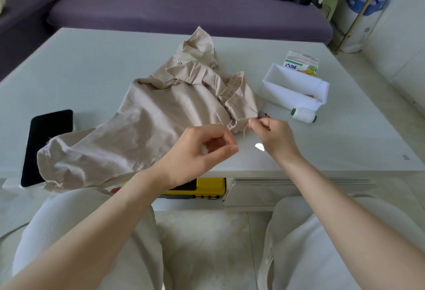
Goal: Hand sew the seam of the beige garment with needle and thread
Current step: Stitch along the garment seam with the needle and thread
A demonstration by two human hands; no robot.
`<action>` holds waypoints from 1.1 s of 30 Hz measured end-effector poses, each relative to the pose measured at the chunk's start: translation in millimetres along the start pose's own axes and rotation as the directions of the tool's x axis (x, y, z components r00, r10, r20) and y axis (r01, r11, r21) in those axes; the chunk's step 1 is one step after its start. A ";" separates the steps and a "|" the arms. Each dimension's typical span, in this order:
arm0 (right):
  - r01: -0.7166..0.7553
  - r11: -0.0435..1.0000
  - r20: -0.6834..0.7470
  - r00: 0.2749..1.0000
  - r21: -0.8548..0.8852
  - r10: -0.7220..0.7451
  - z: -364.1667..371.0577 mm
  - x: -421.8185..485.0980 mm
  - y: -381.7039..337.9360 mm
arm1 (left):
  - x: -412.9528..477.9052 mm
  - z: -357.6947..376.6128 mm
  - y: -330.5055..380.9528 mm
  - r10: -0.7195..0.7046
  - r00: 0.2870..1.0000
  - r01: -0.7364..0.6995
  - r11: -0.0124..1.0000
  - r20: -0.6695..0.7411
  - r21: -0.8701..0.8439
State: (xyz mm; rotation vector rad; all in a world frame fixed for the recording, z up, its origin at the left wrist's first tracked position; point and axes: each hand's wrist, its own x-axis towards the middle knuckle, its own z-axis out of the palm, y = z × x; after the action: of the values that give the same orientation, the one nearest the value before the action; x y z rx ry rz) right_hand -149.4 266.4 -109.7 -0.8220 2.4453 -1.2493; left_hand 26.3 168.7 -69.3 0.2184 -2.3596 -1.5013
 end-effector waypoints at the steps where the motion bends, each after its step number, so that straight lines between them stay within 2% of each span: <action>1: 0.031 0.999 0.016 0.999 0.039 -0.032 0.4 -3.6 -4.3 | 0.5 0.6 -2.9 -0.006 1.000 0.006 0.999 -0.008 0.045; 3: 0.077 0.977 0.148 0.983 0.196 -0.107 0.8 -13.8 -14.3 | 3.0 2.4 -10.5 -0.006 0.998 0.016 0.987 -0.061 0.162; 5: 0.038 0.942 0.357 0.920 0.332 -0.163 1.5 -24.1 -21.1 | 6.3 3.7 -18.5 -0.001 0.991 0.036 0.964 -0.132 0.264; 7: 0.014 0.928 0.479 0.853 0.372 -0.206 3.2 -30.6 -25.1 | 9.8 2.6 -25.3 0.013 0.980 0.054 0.944 -0.198 0.327; 10: 0.082 0.938 0.455 0.858 0.336 -0.238 3.1 -33.0 -31.1 | 13.2 0.8 -30.7 0.022 0.969 0.066 0.937 -0.245 0.344; 14: 0.162 0.920 0.260 0.929 0.357 -0.265 3.4 -28.7 -30.5 | 14.8 2.3 -32.5 0.028 0.972 0.062 0.926 -0.232 0.373; 18: 0.160 0.910 0.153 0.960 0.381 -0.233 6.9 -24.6 -26.0 | 15.5 3.1 -32.8 0.018 0.972 0.069 0.930 -0.233 0.362; 23: 0.140 0.960 -0.013 0.990 0.241 -0.141 3.0 -19.9 -24.4 | 15.4 3.3 -30.0 0.017 0.971 0.071 0.932 -0.238 0.355; 26: 0.149 0.964 0.062 0.984 0.221 -0.166 0.1 -19.2 -25.3 | 14.8 2.8 -29.7 0.018 0.970 0.077 0.924 -0.243 0.374; 30: 0.096 0.954 0.381 0.902 0.285 -0.204 3.4 -32.0 -32.6 | 15.6 2.3 -33.0 -0.021 0.964 0.126 0.913 -0.266 0.387; 33: 0.085 0.967 0.446 0.875 0.239 -0.187 2.0 -34.2 -36.1 | 15.9 3.0 -35.1 -0.033 0.964 0.138 0.909 -0.263 0.394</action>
State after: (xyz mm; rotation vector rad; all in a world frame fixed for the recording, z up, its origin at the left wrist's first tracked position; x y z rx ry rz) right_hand -108.0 268.8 -82.2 -1.1011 1.8646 -1.1675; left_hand 8.7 151.3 -99.0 0.5857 -2.4494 -0.9246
